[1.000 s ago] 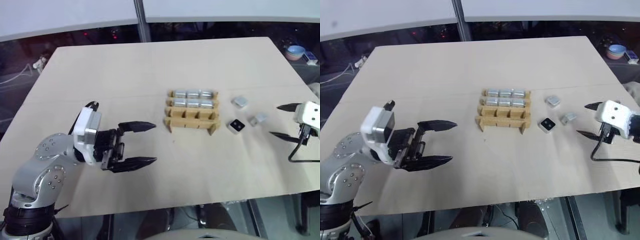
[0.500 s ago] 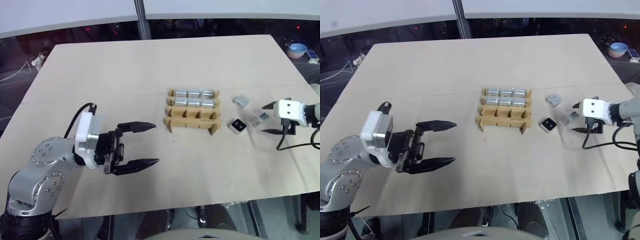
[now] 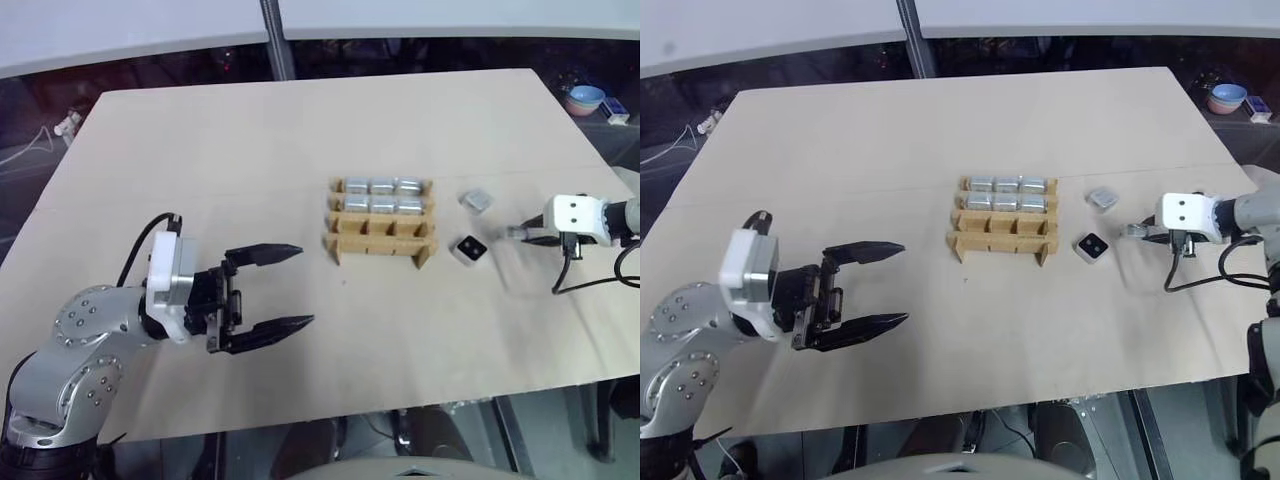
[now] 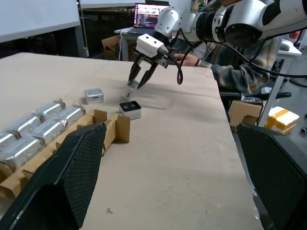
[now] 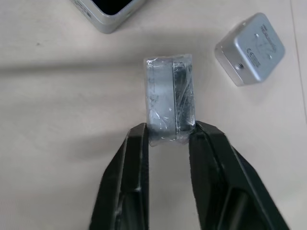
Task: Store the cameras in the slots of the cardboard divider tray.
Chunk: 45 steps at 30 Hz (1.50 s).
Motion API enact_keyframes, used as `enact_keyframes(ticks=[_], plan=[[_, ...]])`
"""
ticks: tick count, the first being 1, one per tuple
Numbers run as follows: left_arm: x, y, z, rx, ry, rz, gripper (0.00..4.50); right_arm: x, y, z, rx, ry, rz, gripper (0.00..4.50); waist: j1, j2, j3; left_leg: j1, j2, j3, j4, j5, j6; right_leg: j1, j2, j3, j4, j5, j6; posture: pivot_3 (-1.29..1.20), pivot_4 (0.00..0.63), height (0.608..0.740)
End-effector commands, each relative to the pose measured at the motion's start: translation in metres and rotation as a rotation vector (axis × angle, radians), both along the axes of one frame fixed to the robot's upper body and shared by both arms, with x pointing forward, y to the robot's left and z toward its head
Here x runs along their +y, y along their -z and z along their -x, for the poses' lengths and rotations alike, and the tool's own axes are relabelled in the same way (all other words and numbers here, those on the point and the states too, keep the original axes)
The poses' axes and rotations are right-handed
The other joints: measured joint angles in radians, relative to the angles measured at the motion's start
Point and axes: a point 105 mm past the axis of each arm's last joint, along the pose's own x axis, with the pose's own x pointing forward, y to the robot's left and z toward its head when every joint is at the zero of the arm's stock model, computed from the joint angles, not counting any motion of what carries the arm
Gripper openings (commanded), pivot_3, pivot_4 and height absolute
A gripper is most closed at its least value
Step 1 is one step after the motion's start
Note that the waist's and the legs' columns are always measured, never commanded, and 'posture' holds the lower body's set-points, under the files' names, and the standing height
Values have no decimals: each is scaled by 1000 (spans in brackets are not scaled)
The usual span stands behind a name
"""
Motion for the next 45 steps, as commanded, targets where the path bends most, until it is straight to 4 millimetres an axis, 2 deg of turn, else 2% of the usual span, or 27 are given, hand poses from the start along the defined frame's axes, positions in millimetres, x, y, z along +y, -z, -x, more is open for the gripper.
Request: enact_keyframes(ticks=[1,4,6,8,10,13,15,17,20,24,29,33,39,45], plan=[[0,-7,4,-48,-4,2,4500,3,-7,0,-20,-31,8,612,0,0,0,0,0,0,0,0,0,0,0,0,0,0,0,0,150,740],[1,-7,3,-44,-23,12,4500,3,-15,0,-36,-16,-40,612,2,0,0,0,0,0,0,0,0,0,0,0,1,0,0,0,150,740],[4,-4,3,-41,-43,9,4500,13,-39,0,-28,10,-201,612,4,1,0,0,0,0,0,0,0,0,0,0,0,0,0,0,150,740],[8,1,2,-28,-75,11,4500,32,-63,5,-13,3,-339,612,5,2,1,-2,0,0,0,0,0,-2,0,0,0,0,0,0,150,740],[15,4,-2,-19,-138,34,4500,66,-80,19,50,-39,-440,612,6,2,0,-5,0,0,0,0,0,-6,0,1,2,0,0,0,150,740],[24,12,-4,-6,-205,32,4500,121,-87,30,122,-74,-520,612,6,3,0,-8,1,-2,0,0,0,-8,0,-1,2,0,0,0,150,740],[31,16,-4,4,-252,37,4500,160,-89,26,141,-87,-575,612,0,2,-1,-7,1,-1,0,0,0,-7,0,0,2,0,0,0,150,740],[34,19,-3,1,-267,22,4500,190,-88,20,154,-106,-606,612,7,2,-1,-6,0,0,0,0,0,-7,0,1,2,0,0,0,150,740],[38,20,2,-12,-293,-8,4500,221,-72,0,164,-99,-577,612,22,2,-1,-8,-1,-3,1,0,0,-7,-1,-3,2,0,0,0,150,740],[46,19,10,-13,-344,-25,4500,231,-55,-12,183,-94,-526,612,35,1,-1,-11,-2,-4,2,0,0,-8,-2,-4,-1,0,0,0,150,740],[51,20,18,-14,-385,-33,4500,231,-46,-12,209,-122,-466,612,25,1,-1,-22,-2,-5,4,0,0,-19,-1,-6,1,0,0,0,150,740],[50,20,21,-12,-398,-29,4500,227,-39,-12,216,-135,-420,612,8,1,-1,-22,-2,-5,4,0,0,-18,-1,-6,1,0,0,0,150,740],[49,20,22,-13,-409,-23,4500,223,-39,-7,244,-160,-387,612,9,1,-1,-21,-2,-5,5,0,0,-18,-1,-6,2,0,0,0,150,740],[47,20,21,-18,-402,-25,4500,230,-26,-7,257,-167,-332,612,9,1,-2,-21,-2,-5,5,0,0,-18,-1,-6,2,0,0,0,150,740]])
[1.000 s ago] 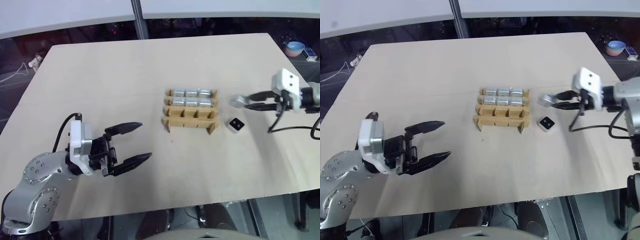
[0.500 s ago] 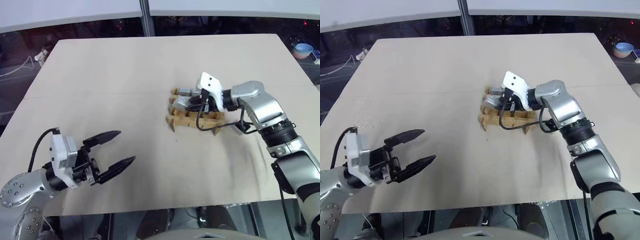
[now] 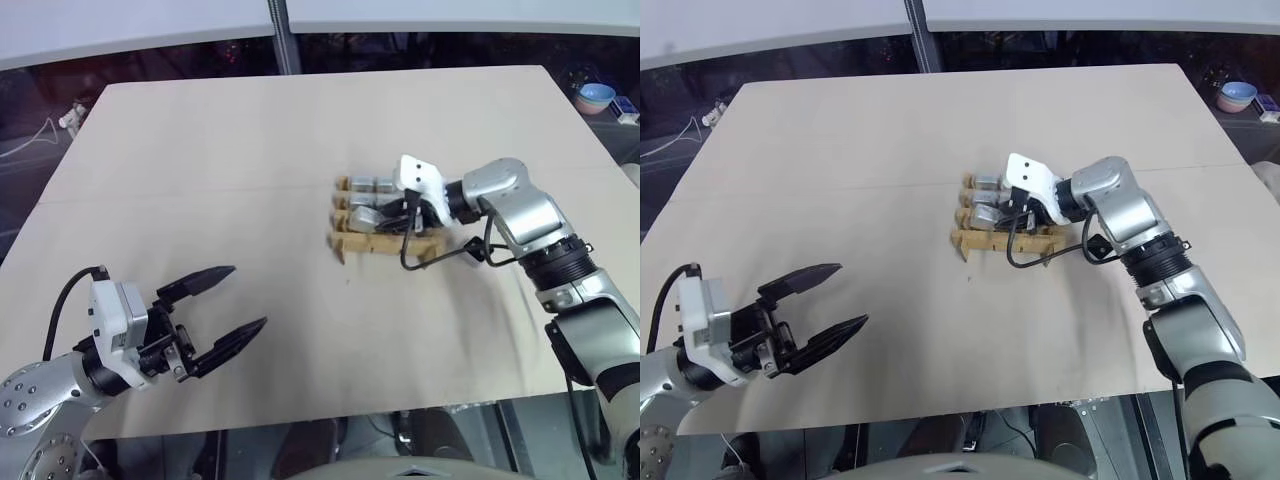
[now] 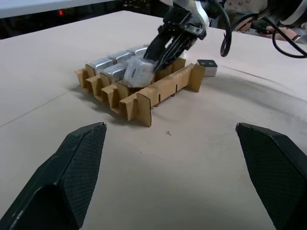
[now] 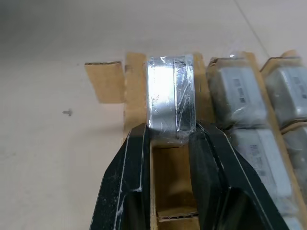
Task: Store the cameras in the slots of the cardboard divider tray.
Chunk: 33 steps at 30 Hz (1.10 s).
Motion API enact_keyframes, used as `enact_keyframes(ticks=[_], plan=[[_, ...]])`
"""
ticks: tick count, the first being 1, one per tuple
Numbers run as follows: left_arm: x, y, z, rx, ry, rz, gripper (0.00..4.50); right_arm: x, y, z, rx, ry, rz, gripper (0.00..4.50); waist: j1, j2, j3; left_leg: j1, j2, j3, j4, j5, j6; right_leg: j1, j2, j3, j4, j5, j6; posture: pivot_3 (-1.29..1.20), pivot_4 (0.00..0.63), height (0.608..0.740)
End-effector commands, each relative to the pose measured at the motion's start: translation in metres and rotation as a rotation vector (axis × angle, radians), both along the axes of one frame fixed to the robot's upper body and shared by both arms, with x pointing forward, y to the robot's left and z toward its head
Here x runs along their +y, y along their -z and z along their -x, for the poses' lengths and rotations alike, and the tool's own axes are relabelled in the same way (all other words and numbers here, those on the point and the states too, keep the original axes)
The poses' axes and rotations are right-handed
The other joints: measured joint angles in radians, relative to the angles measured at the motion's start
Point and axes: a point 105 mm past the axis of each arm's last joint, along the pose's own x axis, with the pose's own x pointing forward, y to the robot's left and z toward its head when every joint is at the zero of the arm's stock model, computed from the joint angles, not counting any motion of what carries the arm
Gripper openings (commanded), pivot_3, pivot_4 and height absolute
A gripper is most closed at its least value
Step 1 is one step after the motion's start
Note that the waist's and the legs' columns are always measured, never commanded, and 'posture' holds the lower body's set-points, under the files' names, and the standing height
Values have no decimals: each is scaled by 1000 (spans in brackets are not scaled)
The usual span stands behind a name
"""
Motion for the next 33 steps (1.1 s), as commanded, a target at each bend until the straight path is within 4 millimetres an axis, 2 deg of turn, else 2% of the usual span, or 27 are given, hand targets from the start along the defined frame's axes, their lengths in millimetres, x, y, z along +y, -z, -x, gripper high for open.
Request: enact_keyframes(ticks=[1,10,15,16,17,20,22,24,26,29,31,33], plan=[[-6,-9,2,-55,25,-14,4500,4,1,-1,-25,-17,49,612,0,0,0,0,0,0,0,0,0,0,0,0,0,0,0,0,150,740],[-7,-10,1,-58,24,-18,4500,-1,11,-5,-31,-24,145,612,0,0,-1,1,0,0,1,0,0,1,0,0,0,0,0,0,150,740],[-9,-10,1,-57,34,-14,4500,7,-8,-2,-61,-34,73,3063,-2,-1,-1,1,0,0,1,0,0,1,0,0,0,0,0,0,150,740],[-9,-10,1,-57,38,-12,4500,10,-17,0,-74,-30,28,3295,-2,-1,-1,1,0,0,1,0,0,1,0,0,0,0,0,0,150,740],[-10,-11,-1,-58,44,-9,4500,9,-33,10,-75,-40,-42,3861,-2,0,-1,1,0,0,1,0,0,1,0,0,0,0,0,0,150,740],[-14,-12,-6,-64,73,-4,4500,-1,-71,43,-105,-35,-211,3861,4,0,0,-3,0,-2,2,0,0,-1,0,-1,0,0,0,0,150,740],[-16,-13,-9,-68,85,0,4500,-17,-76,56,-110,53,-252,3861,7,-1,-1,-4,0,-3,3,0,0,-1,0,-3,0,0,0,0,150,740],[-18,-14,-14,-70,107,3,4500,-37,-73,66,-83,207,-315,3861,13,-2,-2,-4,0,-4,4,0,0,0,-1,-4,0,0,0,0,150,740],[-20,-14,-18,-66,132,2,4500,-59,-61,72,-96,375,-342,4405,17,-3,-3,-2,0,-4,4,0,0,1,-1,-4,0,0,0,0,150,740],[-22,-13,-25,-64,160,2,4500,-91,-39,73,-191,653,-338,4470,22,-1,-4,0,0,-2,4,0,0,2,0,-2,2,0,0,0,150,740],[-24,-12,-29,-59,185,7,4500,-101,-19,80,-156,751,-337,4470,25,0,-5,1,0,0,4,0,0,2,0,0,4,0,0,0,150,740],[-27,-12,-32,-56,212,9,4500,-110,-4,79,-149,865,-361,4470,18,0,-5,2,0,2,5,0,0,1,0,2,6,0,0,0,150,740]])
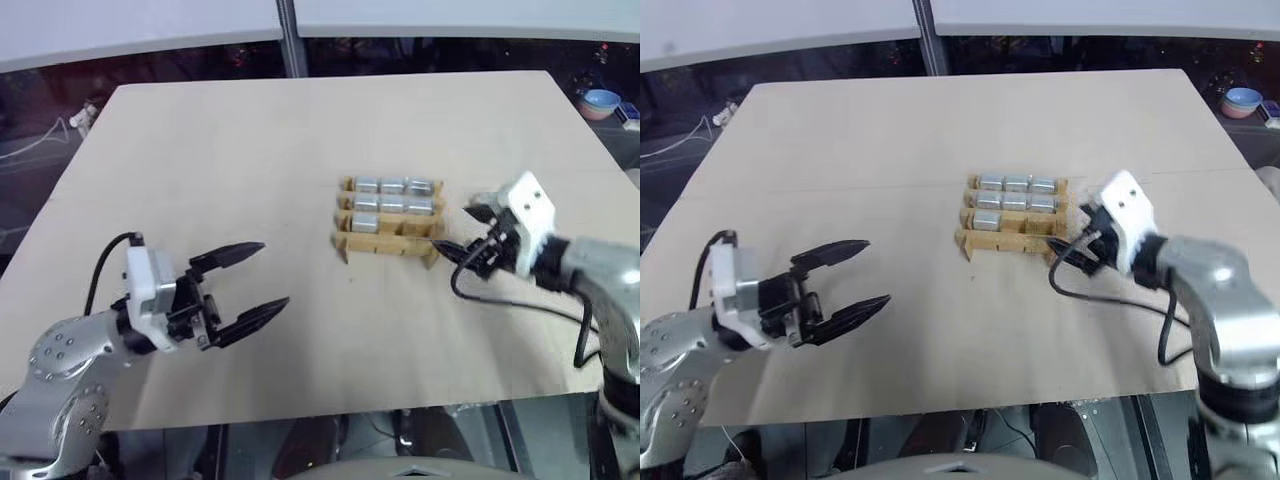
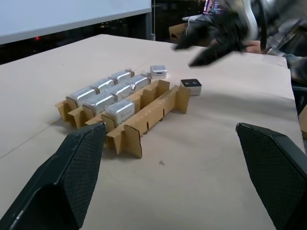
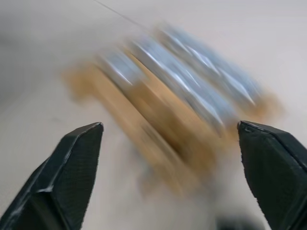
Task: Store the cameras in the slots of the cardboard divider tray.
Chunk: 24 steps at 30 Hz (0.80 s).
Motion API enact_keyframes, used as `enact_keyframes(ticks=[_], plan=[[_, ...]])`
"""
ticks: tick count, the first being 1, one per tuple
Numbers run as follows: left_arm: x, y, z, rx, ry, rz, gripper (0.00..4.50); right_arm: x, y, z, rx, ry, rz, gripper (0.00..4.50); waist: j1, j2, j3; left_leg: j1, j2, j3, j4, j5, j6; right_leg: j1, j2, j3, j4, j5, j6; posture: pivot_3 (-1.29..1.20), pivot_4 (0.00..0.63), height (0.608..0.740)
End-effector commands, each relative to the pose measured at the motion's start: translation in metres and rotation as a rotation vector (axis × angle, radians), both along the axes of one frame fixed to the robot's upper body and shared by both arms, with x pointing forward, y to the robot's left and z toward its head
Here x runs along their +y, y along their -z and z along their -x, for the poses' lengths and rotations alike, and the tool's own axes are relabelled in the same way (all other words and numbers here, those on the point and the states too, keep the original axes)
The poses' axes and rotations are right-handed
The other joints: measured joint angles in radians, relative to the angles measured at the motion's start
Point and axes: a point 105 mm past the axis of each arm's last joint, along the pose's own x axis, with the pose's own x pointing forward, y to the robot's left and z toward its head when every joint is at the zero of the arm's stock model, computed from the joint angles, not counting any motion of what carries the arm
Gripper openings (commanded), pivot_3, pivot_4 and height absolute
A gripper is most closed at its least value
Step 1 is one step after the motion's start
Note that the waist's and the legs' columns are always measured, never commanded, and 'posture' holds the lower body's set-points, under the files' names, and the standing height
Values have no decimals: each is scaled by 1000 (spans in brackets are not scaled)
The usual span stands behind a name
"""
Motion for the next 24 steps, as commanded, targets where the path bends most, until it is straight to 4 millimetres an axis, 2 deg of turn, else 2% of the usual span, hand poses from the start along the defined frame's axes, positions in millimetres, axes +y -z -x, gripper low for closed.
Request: enact_keyframes(ticks=[1,4,7,13,21,22,24], plan=[[-5,-2,-2,-9,49,-14,4500,-11,-1,-2,-78,139,-17,4470,-6,0,0,1,0,1,0,0,0,0,0,1,1,0,0,0,150,740],[-7,-3,-5,-11,73,-14,4500,-18,18,-11,-56,203,-30,4470,-14,0,0,2,0,2,2,0,0,1,0,2,3,0,0,0,150,740],[-7,-4,-6,-11,86,-18,4500,-27,28,-22,-48,252,-31,4470,-22,0,0,3,0,2,2,0,0,1,0,2,4,0,0,0,150,740],[-7,-7,-3,-1,111,-20,4500,-37,52,-26,19,246,2,4470,-21,0,0,3,0,2,2,0,0,1,0,2,4,0,0,0,150,740],[-5,-10,2,11,146,-32,4500,-35,55,-35,27,217,-43,4470,-21,0,0,3,0,2,2,0,0,1,0,2,4,0,0,0,150,740],[-5,-10,3,13,152,-33,4500,-35,55,-37,26,217,-43,4078,-21,0,0,3,0,2,2,0,0,1,0,2,4,0,0,0,150,740],[-5,-11,5,19,166,-35,4500,-35,54,-38,22,212,-49,3778,-21,0,0,3,0,2,2,0,0,1,0,2,4,0,0,0,150,740]])
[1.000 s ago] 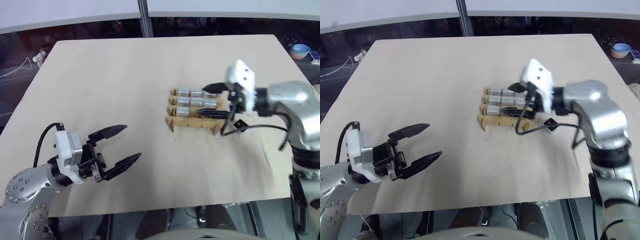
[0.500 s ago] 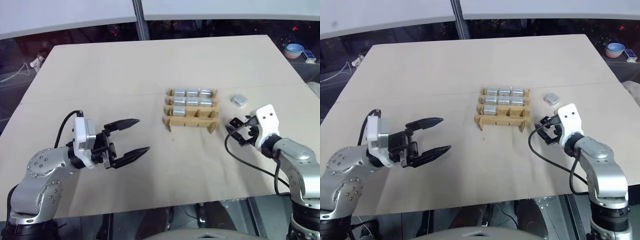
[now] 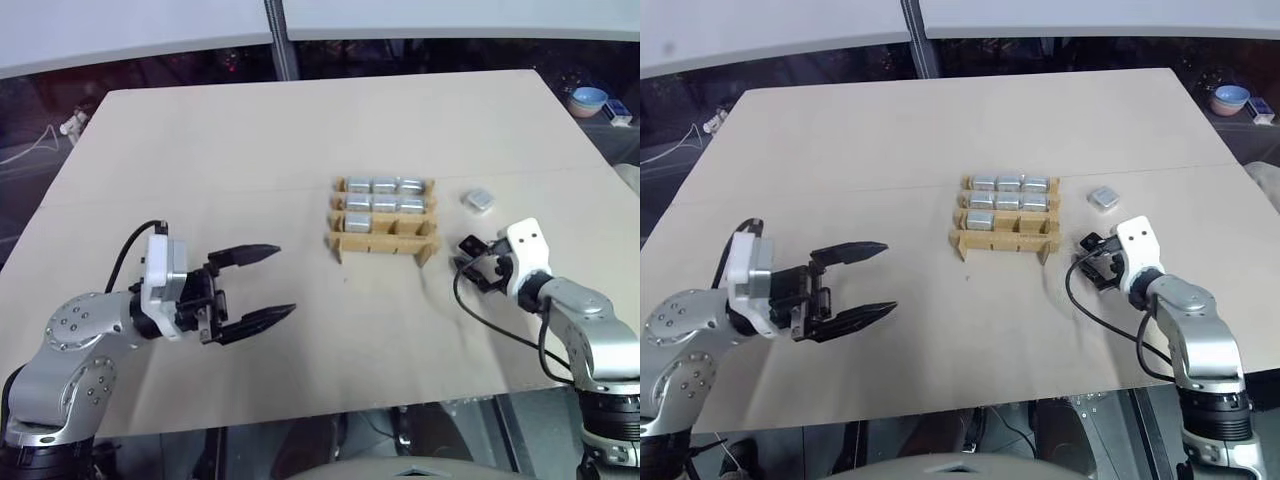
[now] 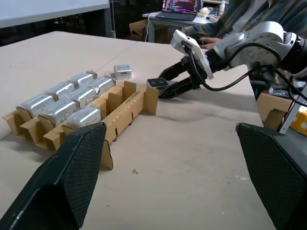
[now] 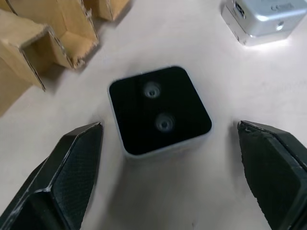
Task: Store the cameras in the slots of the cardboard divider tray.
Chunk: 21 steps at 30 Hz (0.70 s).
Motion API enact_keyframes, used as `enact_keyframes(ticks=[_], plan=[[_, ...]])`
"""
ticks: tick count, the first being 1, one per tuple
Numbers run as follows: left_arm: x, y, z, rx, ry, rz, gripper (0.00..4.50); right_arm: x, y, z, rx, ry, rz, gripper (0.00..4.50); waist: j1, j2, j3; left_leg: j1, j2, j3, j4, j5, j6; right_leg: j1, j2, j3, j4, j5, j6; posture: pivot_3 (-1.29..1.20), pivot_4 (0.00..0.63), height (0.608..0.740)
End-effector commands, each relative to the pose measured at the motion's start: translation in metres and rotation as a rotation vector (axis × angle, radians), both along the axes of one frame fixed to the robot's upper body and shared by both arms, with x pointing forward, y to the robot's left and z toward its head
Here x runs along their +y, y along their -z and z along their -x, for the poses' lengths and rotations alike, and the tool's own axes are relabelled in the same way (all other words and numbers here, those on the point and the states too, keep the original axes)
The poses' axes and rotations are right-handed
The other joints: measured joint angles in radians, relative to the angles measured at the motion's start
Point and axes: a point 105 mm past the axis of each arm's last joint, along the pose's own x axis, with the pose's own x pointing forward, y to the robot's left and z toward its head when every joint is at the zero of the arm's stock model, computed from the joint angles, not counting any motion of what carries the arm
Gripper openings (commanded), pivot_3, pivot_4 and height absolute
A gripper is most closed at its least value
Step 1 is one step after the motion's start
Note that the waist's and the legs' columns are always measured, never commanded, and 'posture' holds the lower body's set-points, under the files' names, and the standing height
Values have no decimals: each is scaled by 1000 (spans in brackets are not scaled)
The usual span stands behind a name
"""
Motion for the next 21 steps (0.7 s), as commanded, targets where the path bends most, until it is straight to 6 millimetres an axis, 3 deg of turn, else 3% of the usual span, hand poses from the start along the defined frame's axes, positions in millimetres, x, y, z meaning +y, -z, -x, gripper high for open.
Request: enact_keyframes(ticks=[1,4,6,8,10,13,17,21], plan=[[1,-10,6,-26,33,-7,4500,1,-12,-5,-53,-20,-1,3217,0,0,0,0,0,0,0,0,0,0,0,0,0,0,0,0,150,740],[1,-11,6,-17,38,-4,4500,-1,-12,-2,-55,-32,20,1911,0,0,0,0,0,0,0,0,0,0,0,0,0,0,0,0,150,740],[-1,-13,1,4,5,26,4500,-3,-17,2,-83,-52,76,1928,2,0,0,0,0,0,0,0,0,0,0,0,0,0,0,0,150,740],[-5,-17,-10,94,-72,88,4500,6,-38,10,-184,-144,141,1928,7,0,0,-1,0,-1,1,0,0,0,0,-1,0,0,0,0,150,740],[-18,-24,-14,244,-76,180,4500,29,-62,26,-319,-332,270,1928,6,0,0,-1,0,-1,1,0,0,0,0,-1,0,0,0,0,150,740],[-30,-19,-26,436,-159,129,4500,66,-81,43,-461,-553,412,1928,-3,-1,0,-1,0,-1,2,0,0,0,0,-1,2,0,0,0,150,740],[-51,-23,-39,715,-80,255,4500,112,-94,51,-601,-739,452,1928,-7,-2,-1,2,0,0,3,0,0,1,0,1,5,0,0,0,150,740],[-73,-30,-47,814,-43,314,4500,140,-96,56,-669,-848,462,1928,1,-3,-1,2,0,-1,4,1,-1,1,0,0,5,0,0,0,150,740]])
